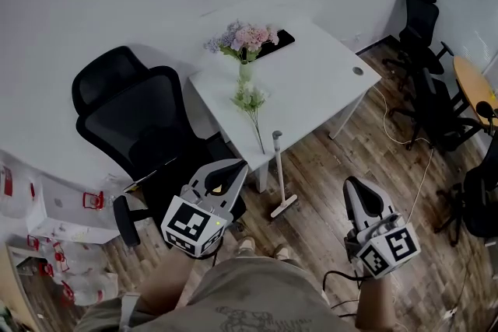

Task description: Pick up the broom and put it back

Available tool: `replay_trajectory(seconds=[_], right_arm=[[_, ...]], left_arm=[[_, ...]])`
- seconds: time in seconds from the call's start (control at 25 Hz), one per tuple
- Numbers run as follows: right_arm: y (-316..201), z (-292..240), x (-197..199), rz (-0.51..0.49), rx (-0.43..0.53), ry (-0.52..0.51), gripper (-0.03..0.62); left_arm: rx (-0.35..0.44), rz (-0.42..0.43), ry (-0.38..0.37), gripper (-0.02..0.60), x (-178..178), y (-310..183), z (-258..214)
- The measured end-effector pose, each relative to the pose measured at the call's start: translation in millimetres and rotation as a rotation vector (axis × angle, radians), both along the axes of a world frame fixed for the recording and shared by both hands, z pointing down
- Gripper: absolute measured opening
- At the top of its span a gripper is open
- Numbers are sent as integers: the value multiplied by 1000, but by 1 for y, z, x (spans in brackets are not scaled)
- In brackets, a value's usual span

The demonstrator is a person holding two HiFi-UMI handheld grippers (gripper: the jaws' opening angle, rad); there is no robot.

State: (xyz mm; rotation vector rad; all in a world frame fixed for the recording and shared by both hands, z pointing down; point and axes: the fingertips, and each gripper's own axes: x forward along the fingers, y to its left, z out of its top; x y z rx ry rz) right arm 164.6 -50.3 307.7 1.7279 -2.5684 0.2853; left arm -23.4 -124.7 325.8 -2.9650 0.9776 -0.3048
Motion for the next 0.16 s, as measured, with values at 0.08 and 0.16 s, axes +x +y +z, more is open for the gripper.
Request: replay_trajectory(seconds=[0.08, 0.16], right_arm=[[0, 0, -1, 3, 2, -5, 35], [1, 0, -3, 4, 4, -10, 35]], left_arm=[[-4, 2, 1, 17, -1, 1, 1], [-7, 3, 4, 17, -2, 2, 1]])
